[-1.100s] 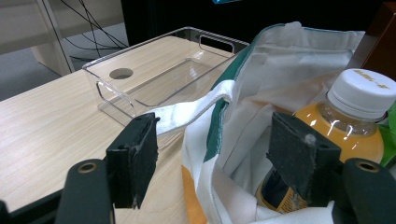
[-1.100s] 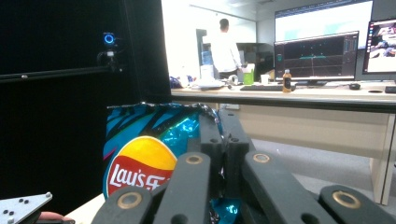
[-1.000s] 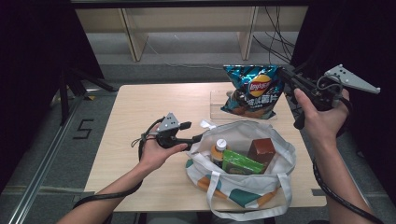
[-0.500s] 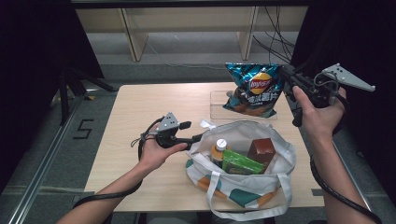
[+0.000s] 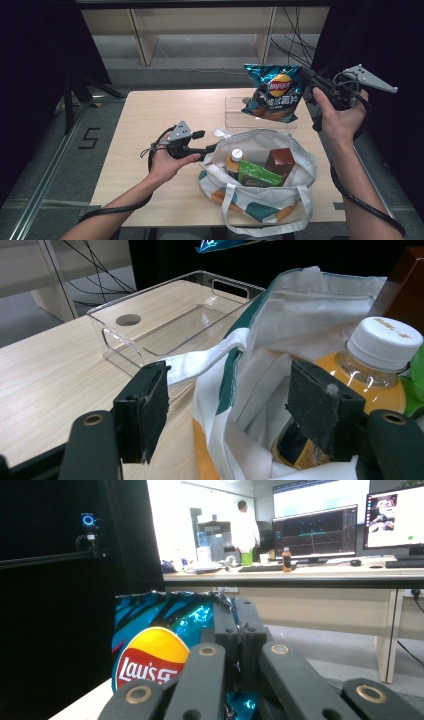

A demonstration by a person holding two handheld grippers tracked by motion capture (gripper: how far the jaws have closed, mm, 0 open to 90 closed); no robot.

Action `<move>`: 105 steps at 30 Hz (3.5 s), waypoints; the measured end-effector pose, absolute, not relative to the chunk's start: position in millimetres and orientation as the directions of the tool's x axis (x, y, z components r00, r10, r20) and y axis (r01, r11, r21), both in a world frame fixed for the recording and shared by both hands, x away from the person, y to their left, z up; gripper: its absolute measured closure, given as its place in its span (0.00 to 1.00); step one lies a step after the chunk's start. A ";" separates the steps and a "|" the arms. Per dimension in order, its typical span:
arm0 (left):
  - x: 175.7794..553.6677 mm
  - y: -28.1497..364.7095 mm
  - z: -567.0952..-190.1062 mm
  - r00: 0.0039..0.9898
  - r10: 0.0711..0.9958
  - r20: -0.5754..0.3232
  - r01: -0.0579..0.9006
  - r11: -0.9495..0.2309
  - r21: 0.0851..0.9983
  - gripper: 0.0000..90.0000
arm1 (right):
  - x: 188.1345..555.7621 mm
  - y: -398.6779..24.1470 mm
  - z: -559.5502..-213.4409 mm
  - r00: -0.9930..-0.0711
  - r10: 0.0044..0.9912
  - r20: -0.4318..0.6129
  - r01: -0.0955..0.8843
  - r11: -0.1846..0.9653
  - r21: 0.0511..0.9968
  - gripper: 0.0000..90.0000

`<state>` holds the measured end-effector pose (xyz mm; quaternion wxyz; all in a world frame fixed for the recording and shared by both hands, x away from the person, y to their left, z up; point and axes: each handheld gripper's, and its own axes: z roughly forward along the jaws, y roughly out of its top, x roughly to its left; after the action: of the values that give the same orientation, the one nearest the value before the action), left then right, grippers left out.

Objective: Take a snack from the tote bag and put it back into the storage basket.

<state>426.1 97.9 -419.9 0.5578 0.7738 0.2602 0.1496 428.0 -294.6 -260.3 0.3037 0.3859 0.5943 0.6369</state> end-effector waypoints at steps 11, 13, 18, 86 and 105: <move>426.6 97.7 -420.6 0.822 0.566 -0.053 0.231 -0.247 0.941 0.36 | 438.5 -294.6 -264.5 -0.506 0.851 0.140 0.073 -0.119 0.990 1.00; 426.6 98.0 -420.6 0.822 0.567 -0.049 0.229 -0.251 0.940 0.36 | 440.6 -294.5 -265.2 -0.504 0.852 0.143 0.075 -0.122 0.990 1.00; 426.5 97.7 -420.4 0.821 0.568 -0.054 0.233 -0.247 0.941 0.36 | 445.4 -293.9 -267.0 -0.497 0.855 0.147 0.086 -0.120 0.989 1.00; 424.4 98.0 -422.7 0.819 0.569 -0.073 0.255 -0.246 0.935 0.36 | 511.0 -300.6 -299.7 -0.355 0.915 0.191 0.176 -0.135 0.975 1.00; 425.8 98.6 -421.6 0.826 0.561 -0.053 0.229 -0.249 0.941 0.35 | 525.3 -300.5 -310.3 -0.322 0.922 0.214 0.211 -0.151 0.966 1.00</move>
<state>425.8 98.6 -421.6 0.5573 0.7761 0.2547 0.1490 525.3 -300.5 -310.3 0.3086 0.4936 0.5739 0.5760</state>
